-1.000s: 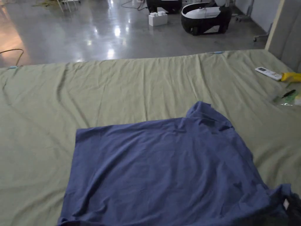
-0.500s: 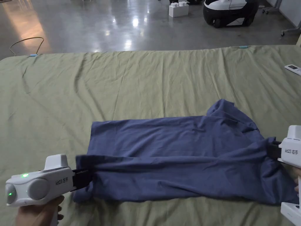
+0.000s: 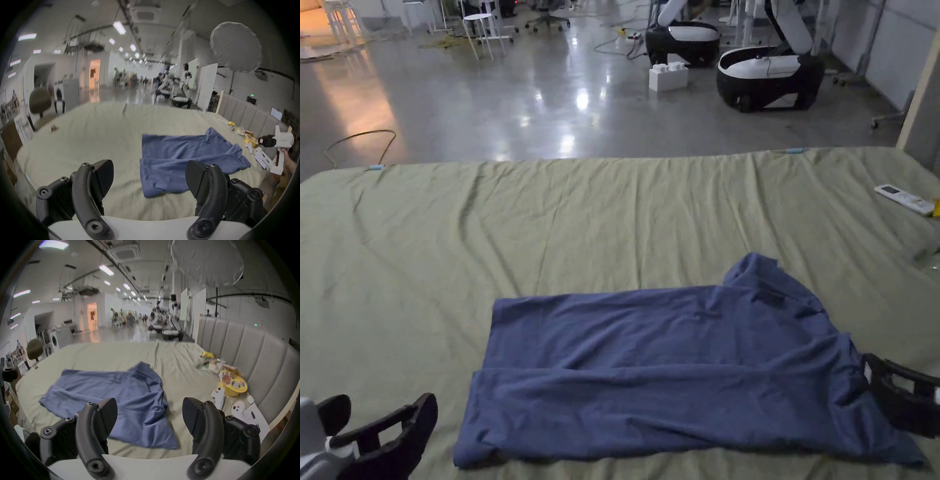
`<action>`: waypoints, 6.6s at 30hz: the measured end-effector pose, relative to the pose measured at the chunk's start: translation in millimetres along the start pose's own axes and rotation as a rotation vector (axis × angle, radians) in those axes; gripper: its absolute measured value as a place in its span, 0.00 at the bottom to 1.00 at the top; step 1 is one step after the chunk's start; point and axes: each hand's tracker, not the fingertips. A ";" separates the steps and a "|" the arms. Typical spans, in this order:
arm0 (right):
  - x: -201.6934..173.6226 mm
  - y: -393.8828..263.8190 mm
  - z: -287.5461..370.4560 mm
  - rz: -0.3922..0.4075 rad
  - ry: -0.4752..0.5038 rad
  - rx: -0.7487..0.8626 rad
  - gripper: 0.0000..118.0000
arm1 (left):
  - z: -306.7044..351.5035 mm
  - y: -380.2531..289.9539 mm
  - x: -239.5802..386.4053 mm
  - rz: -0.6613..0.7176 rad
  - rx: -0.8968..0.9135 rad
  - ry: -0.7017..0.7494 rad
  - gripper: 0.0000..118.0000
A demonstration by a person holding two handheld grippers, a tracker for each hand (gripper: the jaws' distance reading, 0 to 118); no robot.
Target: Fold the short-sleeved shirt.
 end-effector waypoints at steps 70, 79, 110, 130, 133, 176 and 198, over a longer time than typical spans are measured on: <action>18.2 -70.4 -109.6 -0.088 -0.243 -0.345 0.10 | -177.1 -53.3 3.3 -0.057 -0.518 -0.001 0.04; 10.2 -76.3 -13.9 -0.105 -0.258 -0.300 0.10 | -71.5 -62.6 -20.1 0.017 -0.503 -0.051 0.04; -70.0 -24.9 140.9 -0.006 0.037 0.130 0.58 | 121.2 12.9 63.5 -0.142 0.265 -0.080 0.62; -85.3 -30.1 104.8 -0.110 0.137 0.053 0.00 | -28.8 -12.6 36.8 0.023 -0.053 -0.122 0.01; -77.2 -41.7 94.3 -0.055 0.132 -0.030 0.00 | -116.4 -20.5 13.3 0.089 -0.180 -0.071 0.34; 45.4 -21.9 -313.9 0.075 -0.021 -0.725 0.03 | -335.6 -44.8 24.8 -0.228 -0.629 0.073 0.06; 39.7 -118.7 55.2 -0.252 0.002 -0.458 0.03 | -21.0 -125.4 -23.2 0.041 -0.437 -0.126 0.06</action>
